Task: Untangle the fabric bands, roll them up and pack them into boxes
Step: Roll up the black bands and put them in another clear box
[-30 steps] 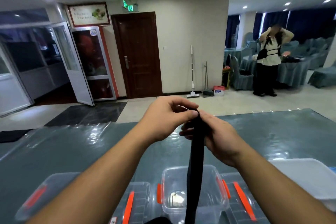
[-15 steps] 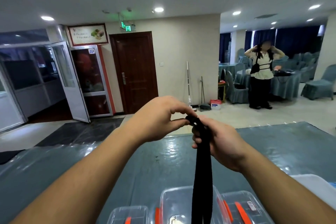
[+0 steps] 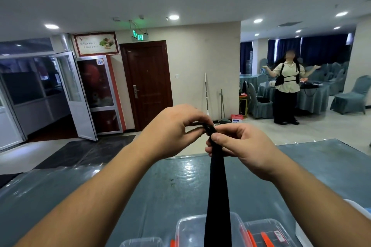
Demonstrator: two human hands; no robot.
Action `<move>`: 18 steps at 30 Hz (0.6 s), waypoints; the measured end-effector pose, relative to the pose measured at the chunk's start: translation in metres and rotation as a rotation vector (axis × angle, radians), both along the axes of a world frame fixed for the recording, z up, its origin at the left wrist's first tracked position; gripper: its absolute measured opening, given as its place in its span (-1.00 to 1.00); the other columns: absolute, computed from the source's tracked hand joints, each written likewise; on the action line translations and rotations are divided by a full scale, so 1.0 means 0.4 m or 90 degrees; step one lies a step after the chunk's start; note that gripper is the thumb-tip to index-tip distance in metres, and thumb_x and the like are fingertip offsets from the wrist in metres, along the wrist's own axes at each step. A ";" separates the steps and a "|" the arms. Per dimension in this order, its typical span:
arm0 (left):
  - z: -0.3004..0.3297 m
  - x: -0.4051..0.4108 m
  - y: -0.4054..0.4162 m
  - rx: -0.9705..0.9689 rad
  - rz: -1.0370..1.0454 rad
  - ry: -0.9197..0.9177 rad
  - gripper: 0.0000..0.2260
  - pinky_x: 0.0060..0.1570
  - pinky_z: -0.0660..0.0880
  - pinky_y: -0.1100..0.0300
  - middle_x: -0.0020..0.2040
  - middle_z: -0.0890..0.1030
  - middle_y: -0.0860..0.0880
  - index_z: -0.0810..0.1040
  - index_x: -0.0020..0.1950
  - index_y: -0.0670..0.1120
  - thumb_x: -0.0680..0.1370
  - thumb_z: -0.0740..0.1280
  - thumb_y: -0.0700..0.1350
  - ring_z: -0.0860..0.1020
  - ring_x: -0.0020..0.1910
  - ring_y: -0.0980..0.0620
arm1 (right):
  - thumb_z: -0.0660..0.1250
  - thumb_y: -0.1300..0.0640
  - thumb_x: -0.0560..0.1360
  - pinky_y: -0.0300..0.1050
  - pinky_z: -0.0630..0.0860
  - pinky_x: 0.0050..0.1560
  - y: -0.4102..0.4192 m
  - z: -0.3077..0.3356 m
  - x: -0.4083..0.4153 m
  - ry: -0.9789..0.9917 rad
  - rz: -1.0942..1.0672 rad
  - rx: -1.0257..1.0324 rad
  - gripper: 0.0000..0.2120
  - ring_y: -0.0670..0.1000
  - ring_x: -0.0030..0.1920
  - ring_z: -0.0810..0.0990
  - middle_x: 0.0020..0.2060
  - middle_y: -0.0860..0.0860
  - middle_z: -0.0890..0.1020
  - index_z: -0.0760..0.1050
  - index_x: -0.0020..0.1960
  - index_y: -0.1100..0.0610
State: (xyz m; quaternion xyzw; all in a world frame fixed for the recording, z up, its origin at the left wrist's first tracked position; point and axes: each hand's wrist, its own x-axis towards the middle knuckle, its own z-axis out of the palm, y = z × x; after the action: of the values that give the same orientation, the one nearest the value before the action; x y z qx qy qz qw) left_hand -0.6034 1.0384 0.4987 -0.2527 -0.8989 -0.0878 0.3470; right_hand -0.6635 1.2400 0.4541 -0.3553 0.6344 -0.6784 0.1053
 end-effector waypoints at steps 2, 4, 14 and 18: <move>-0.005 -0.001 0.000 -0.014 0.001 -0.004 -0.79 0.07 0.58 0.15 0.03 0.67 0.19 0.67 0.19 0.06 0.56 0.45 -0.13 0.58 0.05 0.22 | 0.37 0.26 0.59 0.09 0.68 0.12 0.001 0.001 -0.003 0.012 -0.008 0.002 -0.87 0.25 -0.03 0.74 -0.16 0.18 0.70 0.71 0.01 0.19; -0.003 0.001 -0.005 -0.027 -0.007 -0.012 -0.74 0.08 0.60 0.13 0.07 0.69 0.18 0.67 0.24 0.07 0.56 0.46 -0.12 0.60 0.06 0.21 | 0.37 0.25 0.59 0.06 0.68 0.11 0.003 0.003 -0.001 0.015 0.002 0.012 -0.86 0.19 -0.06 0.74 -0.16 0.18 0.70 0.72 0.00 0.16; 0.012 -0.005 -0.025 -0.101 -0.023 0.051 -0.88 -0.05 0.62 0.07 -0.04 0.70 0.09 0.71 0.09 0.02 0.59 0.43 -0.04 0.63 -0.04 0.08 | 0.40 0.17 0.54 0.08 0.66 0.17 -0.009 -0.008 0.000 -0.037 0.016 0.017 -0.81 0.17 0.00 0.75 -0.09 0.19 0.74 0.69 0.08 0.23; 0.003 0.001 -0.031 -0.106 -0.004 0.142 -0.80 -0.13 0.58 0.12 -0.09 0.68 0.05 0.71 0.06 -0.04 0.62 0.33 0.02 0.61 -0.11 0.05 | 0.41 0.08 0.43 -0.04 0.67 0.07 -0.004 -0.003 0.002 -0.098 0.059 0.008 -0.67 0.21 0.05 0.75 -0.02 0.25 0.74 0.66 0.12 0.25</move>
State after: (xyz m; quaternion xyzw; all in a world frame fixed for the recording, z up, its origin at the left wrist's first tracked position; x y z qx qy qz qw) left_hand -0.6030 1.0259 0.4998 -0.2915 -0.8582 0.0142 0.4223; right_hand -0.6627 1.2382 0.4528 -0.3301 0.6114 -0.6944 0.1871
